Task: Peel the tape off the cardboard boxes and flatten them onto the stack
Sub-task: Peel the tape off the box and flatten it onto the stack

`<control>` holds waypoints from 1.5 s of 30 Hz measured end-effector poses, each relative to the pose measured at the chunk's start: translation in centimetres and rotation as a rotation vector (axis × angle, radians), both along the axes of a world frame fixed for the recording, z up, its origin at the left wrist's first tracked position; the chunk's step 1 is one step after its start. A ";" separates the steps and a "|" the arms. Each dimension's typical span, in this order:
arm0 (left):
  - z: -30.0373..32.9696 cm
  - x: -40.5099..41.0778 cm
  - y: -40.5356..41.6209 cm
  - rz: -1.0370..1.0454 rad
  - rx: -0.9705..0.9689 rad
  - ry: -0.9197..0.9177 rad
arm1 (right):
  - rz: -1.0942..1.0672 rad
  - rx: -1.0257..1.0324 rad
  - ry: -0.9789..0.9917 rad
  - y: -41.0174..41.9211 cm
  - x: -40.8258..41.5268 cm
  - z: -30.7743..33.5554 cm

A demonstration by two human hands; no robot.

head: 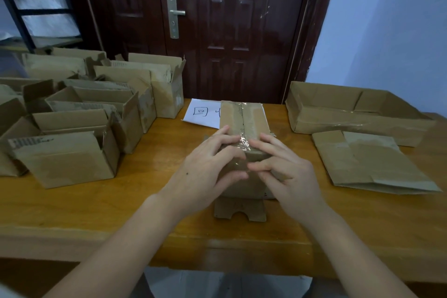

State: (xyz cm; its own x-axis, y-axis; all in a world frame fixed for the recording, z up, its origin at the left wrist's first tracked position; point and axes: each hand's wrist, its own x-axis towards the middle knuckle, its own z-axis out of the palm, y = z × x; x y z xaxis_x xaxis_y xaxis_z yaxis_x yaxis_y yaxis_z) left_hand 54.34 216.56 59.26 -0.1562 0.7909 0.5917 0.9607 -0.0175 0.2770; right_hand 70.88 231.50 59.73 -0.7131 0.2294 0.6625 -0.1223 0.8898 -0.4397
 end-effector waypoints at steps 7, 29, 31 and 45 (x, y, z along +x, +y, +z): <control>-0.2 1.1 0.4 0.063 0.077 -0.046 | -0.009 -0.054 -0.175 0.4 0.6 0.8; 0.6 0.3 0.7 0.061 0.115 0.053 | -0.067 0.207 -0.034 0.8 0.2 2.0; 0.8 0.4 0.7 0.076 0.118 0.094 | -0.071 0.187 -0.008 0.7 0.1 2.2; 0.8 3.1 0.7 0.373 -0.032 0.173 | -0.201 0.274 -0.032 -0.3 -0.9 3.5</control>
State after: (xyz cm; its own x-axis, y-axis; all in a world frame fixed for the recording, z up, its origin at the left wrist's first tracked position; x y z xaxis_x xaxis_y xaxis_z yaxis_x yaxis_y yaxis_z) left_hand 57.48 217.29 60.07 -0.3365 0.7168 0.6107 0.9318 0.3471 0.1061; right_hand 69.98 231.22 63.19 -0.6929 0.1839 0.6972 0.0778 0.9803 -0.1813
